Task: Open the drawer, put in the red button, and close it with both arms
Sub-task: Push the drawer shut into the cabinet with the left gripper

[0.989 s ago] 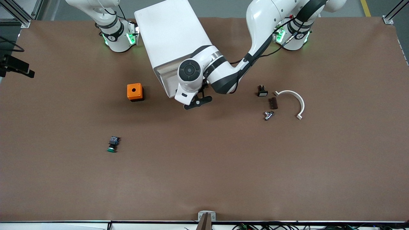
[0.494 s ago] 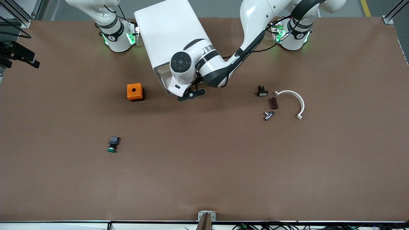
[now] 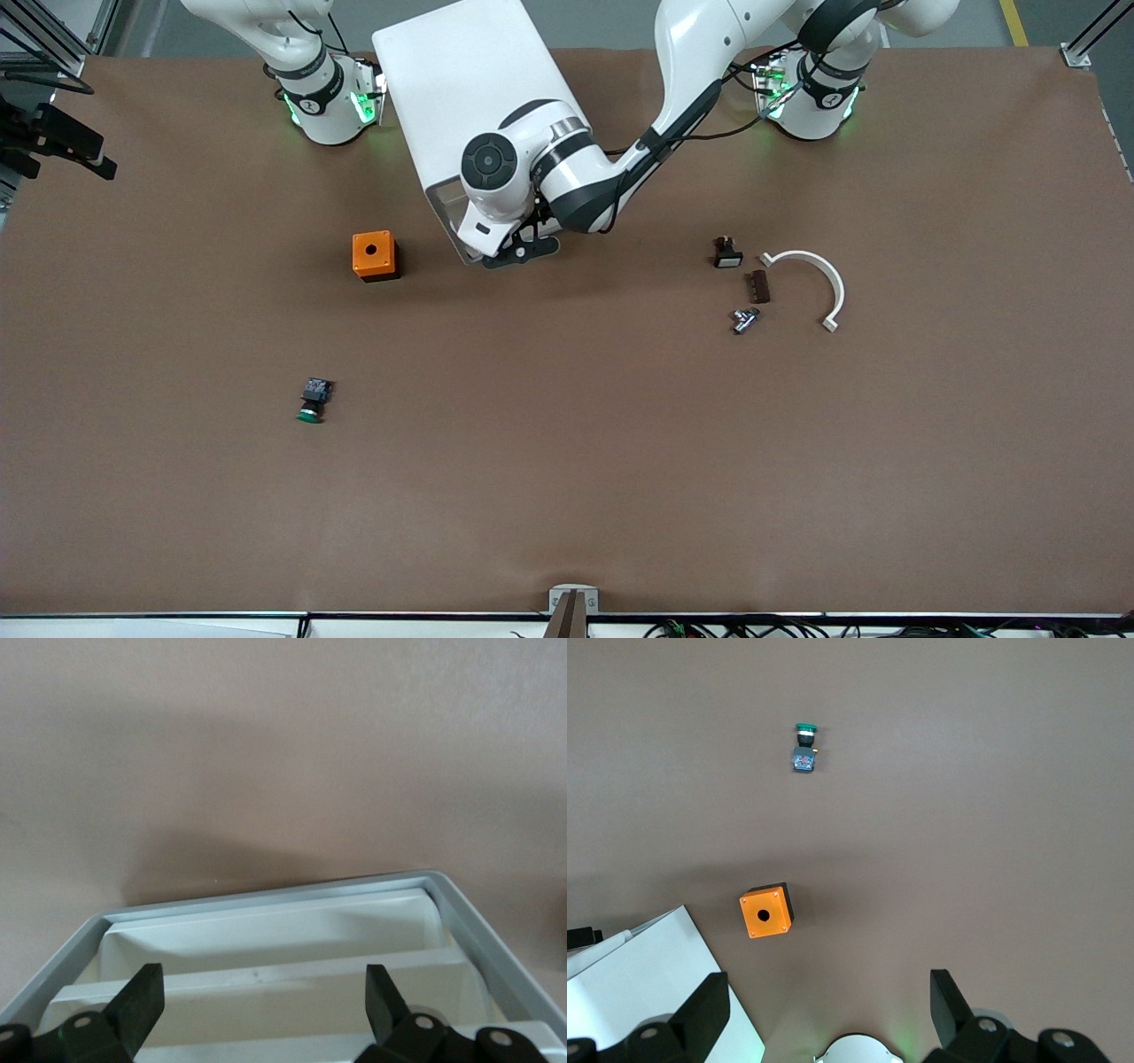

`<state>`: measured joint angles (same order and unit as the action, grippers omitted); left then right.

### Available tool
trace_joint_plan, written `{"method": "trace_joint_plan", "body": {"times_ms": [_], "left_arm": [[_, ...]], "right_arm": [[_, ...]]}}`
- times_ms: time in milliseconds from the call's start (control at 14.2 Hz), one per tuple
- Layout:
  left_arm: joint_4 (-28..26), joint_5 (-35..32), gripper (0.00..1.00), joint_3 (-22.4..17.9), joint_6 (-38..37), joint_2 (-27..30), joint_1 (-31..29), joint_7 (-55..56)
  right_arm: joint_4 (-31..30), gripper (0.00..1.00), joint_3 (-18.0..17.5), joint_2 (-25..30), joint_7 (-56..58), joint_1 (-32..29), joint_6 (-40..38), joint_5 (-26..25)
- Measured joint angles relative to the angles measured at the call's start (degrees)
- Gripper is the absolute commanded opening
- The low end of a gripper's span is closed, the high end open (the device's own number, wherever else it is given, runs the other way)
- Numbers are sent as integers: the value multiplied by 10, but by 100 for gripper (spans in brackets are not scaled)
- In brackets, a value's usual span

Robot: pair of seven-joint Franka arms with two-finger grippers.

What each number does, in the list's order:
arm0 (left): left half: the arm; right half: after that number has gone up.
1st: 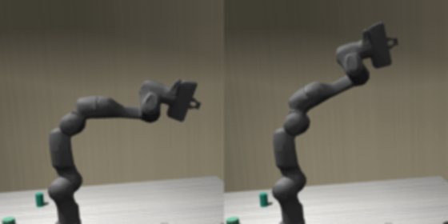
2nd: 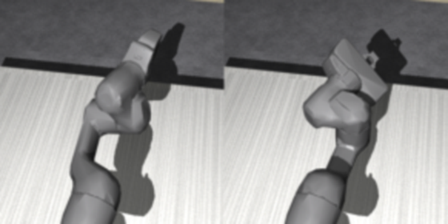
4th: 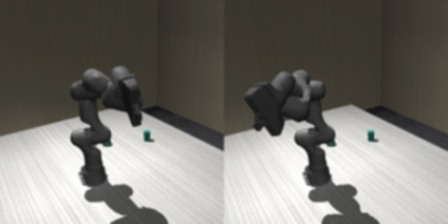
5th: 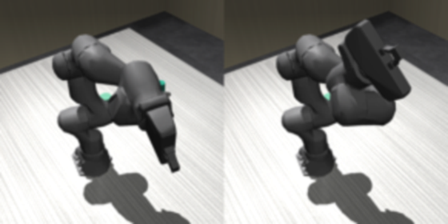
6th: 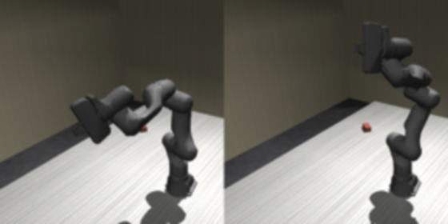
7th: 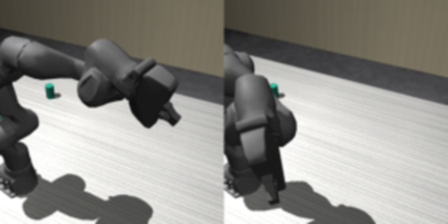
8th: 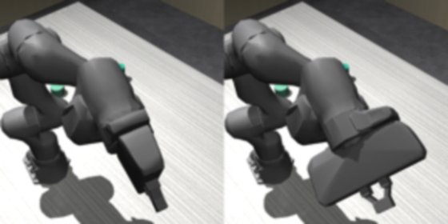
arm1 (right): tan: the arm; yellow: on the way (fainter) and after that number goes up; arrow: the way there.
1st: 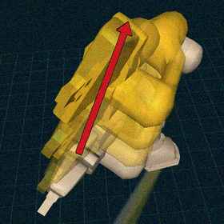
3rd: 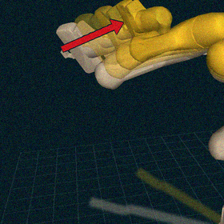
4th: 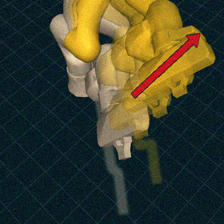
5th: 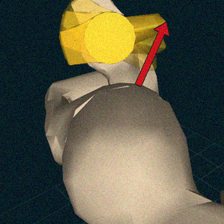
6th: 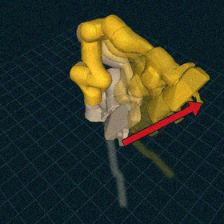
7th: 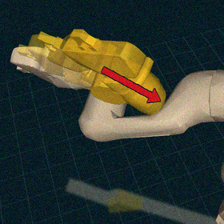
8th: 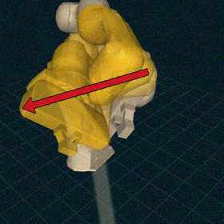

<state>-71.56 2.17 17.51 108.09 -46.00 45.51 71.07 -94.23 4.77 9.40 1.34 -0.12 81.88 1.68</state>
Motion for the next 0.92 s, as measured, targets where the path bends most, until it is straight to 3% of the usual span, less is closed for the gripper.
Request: {"method": "trace_joint_plan", "body": {"times_ms": [918], "left_arm": [[0,23,100,0,0,-2,8,0]], "right_arm": [[0,100,3,4,0,0,0,0]]}}
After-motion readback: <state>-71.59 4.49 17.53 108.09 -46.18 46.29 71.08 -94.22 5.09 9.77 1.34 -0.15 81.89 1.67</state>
